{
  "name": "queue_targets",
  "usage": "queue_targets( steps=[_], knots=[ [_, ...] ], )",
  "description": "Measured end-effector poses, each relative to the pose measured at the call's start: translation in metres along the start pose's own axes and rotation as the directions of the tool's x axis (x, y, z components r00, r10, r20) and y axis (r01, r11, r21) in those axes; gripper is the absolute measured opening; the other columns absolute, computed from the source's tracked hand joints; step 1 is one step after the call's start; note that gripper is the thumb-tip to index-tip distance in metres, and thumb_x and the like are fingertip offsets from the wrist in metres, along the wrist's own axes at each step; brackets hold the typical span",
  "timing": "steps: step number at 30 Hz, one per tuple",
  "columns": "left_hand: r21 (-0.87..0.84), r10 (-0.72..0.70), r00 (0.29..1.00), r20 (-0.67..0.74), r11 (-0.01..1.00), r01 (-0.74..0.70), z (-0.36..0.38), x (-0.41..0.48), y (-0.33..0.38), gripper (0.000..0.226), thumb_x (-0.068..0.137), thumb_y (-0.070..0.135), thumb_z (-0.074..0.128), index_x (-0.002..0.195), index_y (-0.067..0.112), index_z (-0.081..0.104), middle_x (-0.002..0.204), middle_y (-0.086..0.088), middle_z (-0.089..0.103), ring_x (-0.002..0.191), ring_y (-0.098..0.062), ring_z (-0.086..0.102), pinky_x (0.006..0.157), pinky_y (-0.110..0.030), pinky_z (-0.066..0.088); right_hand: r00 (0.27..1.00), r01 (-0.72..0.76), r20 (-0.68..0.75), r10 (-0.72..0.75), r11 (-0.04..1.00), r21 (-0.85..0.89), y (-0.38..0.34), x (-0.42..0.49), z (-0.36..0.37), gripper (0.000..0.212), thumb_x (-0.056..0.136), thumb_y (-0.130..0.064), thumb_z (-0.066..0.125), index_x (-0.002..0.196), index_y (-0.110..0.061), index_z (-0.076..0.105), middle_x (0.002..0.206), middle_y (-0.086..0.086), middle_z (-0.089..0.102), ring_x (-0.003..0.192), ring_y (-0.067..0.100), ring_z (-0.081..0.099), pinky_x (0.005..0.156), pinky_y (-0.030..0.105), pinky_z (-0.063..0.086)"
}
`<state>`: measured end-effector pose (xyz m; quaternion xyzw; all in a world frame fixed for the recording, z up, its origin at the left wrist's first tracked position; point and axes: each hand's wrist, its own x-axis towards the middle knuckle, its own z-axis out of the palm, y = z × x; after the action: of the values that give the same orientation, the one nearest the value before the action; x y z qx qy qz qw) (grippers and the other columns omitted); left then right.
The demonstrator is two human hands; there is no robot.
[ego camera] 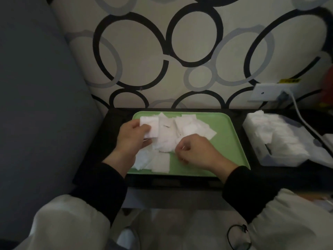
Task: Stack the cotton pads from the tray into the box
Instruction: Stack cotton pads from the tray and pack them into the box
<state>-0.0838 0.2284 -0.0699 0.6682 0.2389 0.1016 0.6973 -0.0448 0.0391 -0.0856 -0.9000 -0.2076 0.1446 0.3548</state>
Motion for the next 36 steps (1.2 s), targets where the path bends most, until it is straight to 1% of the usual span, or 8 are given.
queue_targets(
  steps=[3,7,10,17,22,28,31,36],
  knots=[
    [0.026,-0.007,1.0,-0.011,1.0,0.008,-0.012,0.001,-0.002,0.012,0.095,0.01,0.059,0.101,0.015,0.069,0.104,-0.006,0.067,0.093,-0.02,0.066,0.061,-0.023,0.054,1.0,0.004,0.019,-0.002,0.996,-0.092,-0.009,0.001,0.018,0.01,0.086,-0.025,0.069,0.092,-0.018,0.073,0.087,-0.007,0.066,0.085,0.012,0.063,0.074,0.024,0.048],
    [0.073,-0.007,1.0,-0.024,0.997,0.009,-0.024,0.002,-0.004,0.013,0.095,0.012,0.061,0.104,0.016,0.069,0.107,-0.007,0.067,0.098,-0.022,0.066,0.063,-0.025,0.054,0.996,-0.057,0.065,0.068,0.986,-0.155,-0.016,0.005,0.034,0.039,0.079,-0.039,0.079,0.108,-0.02,0.061,0.103,-0.002,0.063,0.094,0.017,0.06,0.085,0.037,0.053],
    [0.091,0.002,1.0,-0.019,0.996,0.0,-0.03,0.002,-0.003,0.011,0.095,0.011,0.061,0.097,0.018,0.069,0.102,-0.005,0.068,0.094,-0.02,0.065,0.063,-0.026,0.053,0.994,-0.043,0.085,0.062,0.978,-0.205,-0.018,0.007,0.038,0.048,0.077,-0.04,0.08,0.116,-0.021,0.059,0.109,-0.001,0.061,0.098,0.018,0.058,0.084,0.034,0.051],
    [0.109,0.012,1.0,0.012,0.994,-0.013,-0.036,0.005,-0.005,0.012,0.095,0.011,0.06,0.1,0.018,0.069,0.1,-0.003,0.068,0.091,-0.018,0.065,0.064,-0.027,0.054,0.993,-0.038,0.098,0.065,0.967,-0.252,-0.021,0.013,0.041,0.03,0.075,-0.037,0.081,0.094,-0.024,0.063,0.11,-0.001,0.059,0.093,0.016,0.059,0.083,0.034,0.051],
    [0.132,0.008,1.0,0.026,0.991,-0.012,-0.034,0.006,-0.007,0.012,0.095,0.013,0.061,0.099,0.021,0.068,0.104,-0.004,0.068,0.095,-0.021,0.066,0.066,-0.028,0.054,0.993,-0.061,0.073,0.094,0.93,-0.362,-0.025,0.012,0.041,0.053,0.074,-0.045,0.078,0.118,-0.023,0.058,0.115,-0.001,0.053,0.102,0.023,0.059,0.087,0.041,0.053],
    [0.146,0.016,0.998,0.056,0.989,-0.024,-0.029,0.004,-0.008,0.014,0.094,0.011,0.061,0.093,0.022,0.069,0.096,-0.001,0.068,0.091,-0.019,0.066,0.067,-0.029,0.056,0.989,-0.048,0.119,0.086,0.954,-0.295,-0.024,0.012,0.043,0.024,0.073,-0.03,0.077,0.068,-0.014,0.06,0.084,0.003,0.061,0.081,0.025,0.064,0.07,0.034,0.053],
    [0.146,0.018,0.998,0.06,0.989,-0.026,-0.027,0.003,-0.006,0.015,0.094,0.01,0.061,0.092,0.022,0.069,0.096,-0.001,0.068,0.091,-0.019,0.065,0.067,-0.029,0.055,0.993,-0.038,0.094,0.065,0.964,-0.264,-0.022,0.011,0.04,0.012,0.075,-0.022,0.073,0.078,-0.012,0.067,0.091,0.004,0.067,0.084,0.021,0.063,0.074,0.033,0.053],
    [0.15,0.02,0.997,0.077,0.988,-0.032,-0.024,0.002,-0.005,0.013,0.096,0.011,0.06,0.096,0.021,0.068,0.102,-0.003,0.068,0.095,-0.02,0.065,0.068,-0.029,0.056,0.997,-0.066,0.021,0.069,0.991,-0.119,-0.016,0.01,0.025,0.014,0.08,-0.021,0.071,0.086,-0.02,0.058,0.094,-0.001,0.062,0.086,0.017,0.058,0.066,0.027,0.044]
  ],
)
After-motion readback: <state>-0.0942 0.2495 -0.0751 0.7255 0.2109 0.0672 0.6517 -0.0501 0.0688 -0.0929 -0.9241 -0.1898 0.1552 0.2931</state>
